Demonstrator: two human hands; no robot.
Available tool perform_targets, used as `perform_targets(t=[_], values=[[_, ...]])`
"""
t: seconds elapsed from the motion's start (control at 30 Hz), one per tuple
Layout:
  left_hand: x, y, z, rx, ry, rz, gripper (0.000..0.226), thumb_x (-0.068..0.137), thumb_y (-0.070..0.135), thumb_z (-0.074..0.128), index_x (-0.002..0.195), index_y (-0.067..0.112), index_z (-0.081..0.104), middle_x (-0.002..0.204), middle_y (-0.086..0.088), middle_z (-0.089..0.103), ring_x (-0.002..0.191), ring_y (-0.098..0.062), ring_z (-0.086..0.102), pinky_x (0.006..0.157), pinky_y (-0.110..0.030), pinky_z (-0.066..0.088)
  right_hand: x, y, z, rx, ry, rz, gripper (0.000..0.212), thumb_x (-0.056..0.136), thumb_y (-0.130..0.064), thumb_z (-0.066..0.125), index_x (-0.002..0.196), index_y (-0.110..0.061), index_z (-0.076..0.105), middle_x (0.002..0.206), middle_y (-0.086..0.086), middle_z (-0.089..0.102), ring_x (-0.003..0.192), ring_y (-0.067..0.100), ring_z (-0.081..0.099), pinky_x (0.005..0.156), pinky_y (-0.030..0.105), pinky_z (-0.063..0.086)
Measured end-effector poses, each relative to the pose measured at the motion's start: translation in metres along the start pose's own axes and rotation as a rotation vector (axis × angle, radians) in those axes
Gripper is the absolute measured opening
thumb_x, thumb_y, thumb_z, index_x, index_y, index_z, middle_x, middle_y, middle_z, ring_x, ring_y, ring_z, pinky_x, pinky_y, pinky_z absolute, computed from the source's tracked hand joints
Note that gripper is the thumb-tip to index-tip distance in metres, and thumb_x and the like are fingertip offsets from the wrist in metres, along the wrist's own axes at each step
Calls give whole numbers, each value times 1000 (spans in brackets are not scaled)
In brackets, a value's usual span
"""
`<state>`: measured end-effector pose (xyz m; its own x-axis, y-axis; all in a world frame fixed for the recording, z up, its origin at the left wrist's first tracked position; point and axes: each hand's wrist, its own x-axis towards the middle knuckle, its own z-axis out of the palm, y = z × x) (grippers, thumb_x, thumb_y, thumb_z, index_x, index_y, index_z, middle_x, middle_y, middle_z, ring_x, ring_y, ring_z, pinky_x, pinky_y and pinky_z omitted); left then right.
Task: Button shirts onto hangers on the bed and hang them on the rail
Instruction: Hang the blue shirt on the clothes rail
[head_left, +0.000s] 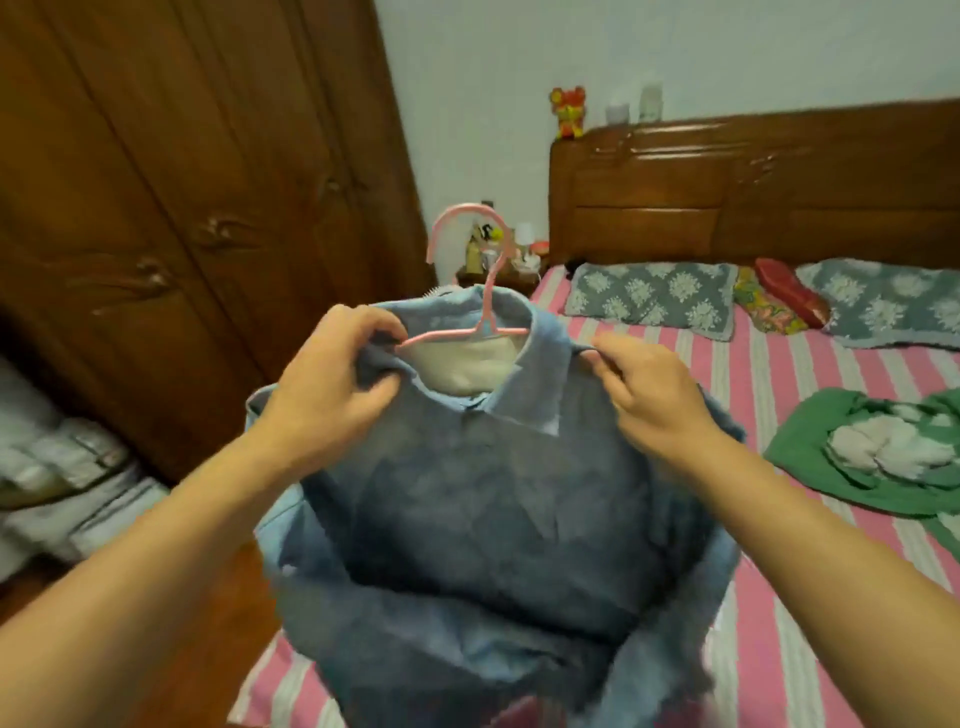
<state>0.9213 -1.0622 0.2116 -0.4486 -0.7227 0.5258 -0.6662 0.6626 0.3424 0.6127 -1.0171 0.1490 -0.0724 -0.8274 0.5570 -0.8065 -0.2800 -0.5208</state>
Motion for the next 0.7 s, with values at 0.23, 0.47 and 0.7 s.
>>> perform_targets(t=[0.23, 0.47, 0.7], values=[[-48, -49, -175, 407, 383, -145, 22, 98, 38, 60, 93, 19, 70, 119, 0, 48, 90, -25, 60, 76, -42, 55, 101, -171, 66, 283, 5, -394, 37, 100, -40, 47, 108, -20, 77, 93, -9, 69, 87, 12, 62, 77, 24, 44], [-178, -121, -286, 638, 621, -295, 23, 97, 32, 64, 95, 10, 73, 115, -4, 51, 79, -22, 59, 64, -44, 57, 96, -305, 165, 303, -226, -575, 57, 102, -56, 36, 147, -24, 51, 117, -16, 60, 103, 10, 58, 88, 28, 46], [-279, -167, -370, 893, 641, -427, 29, 98, 33, 61, 99, 6, 71, 115, -7, 54, 76, -27, 63, 61, -46, 59, 94, -432, 276, 452, -754, -470, 17, 101, -24, 60, 99, -21, 76, 94, -2, 75, 93, 21, 71, 80, 42, 59]])
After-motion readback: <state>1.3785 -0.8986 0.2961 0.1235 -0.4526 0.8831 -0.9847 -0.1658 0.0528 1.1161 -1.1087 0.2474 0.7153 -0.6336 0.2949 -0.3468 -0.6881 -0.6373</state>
